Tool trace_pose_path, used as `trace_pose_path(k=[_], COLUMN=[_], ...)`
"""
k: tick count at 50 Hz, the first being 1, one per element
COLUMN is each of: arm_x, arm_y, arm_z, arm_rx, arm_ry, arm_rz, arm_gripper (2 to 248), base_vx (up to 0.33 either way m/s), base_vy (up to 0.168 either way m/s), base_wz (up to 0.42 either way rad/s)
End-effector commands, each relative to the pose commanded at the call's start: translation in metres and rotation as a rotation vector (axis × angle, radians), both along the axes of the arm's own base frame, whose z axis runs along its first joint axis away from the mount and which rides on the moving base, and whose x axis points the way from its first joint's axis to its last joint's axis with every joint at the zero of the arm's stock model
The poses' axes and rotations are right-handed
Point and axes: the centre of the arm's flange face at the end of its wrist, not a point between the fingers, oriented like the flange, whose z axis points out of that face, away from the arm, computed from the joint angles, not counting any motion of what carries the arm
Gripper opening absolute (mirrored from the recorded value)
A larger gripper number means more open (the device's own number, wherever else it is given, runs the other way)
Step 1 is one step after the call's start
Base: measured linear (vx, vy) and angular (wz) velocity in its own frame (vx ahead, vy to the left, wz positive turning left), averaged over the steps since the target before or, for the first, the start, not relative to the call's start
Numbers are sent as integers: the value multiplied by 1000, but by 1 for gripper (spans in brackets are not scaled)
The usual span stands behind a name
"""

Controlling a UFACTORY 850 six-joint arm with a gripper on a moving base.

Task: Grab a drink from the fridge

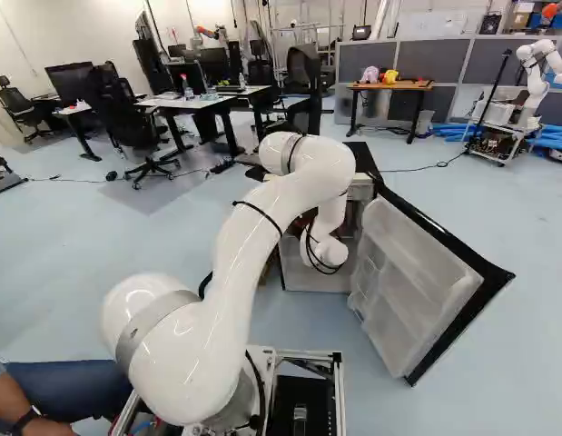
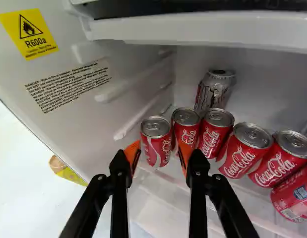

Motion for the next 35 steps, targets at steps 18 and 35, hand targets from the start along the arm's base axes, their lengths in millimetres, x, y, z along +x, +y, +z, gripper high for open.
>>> trace_pose_path(k=[18, 35], arm_x=[8, 15], arm_y=[2, 4], arm_z=[-3, -5], arm_rx=[-13, -26], arm_ry=[3, 6], arm_rz=[9, 19], arm_gripper=[129, 129], base_vx=[0, 0], base_vy=[0, 0], base_wz=[0, 0])
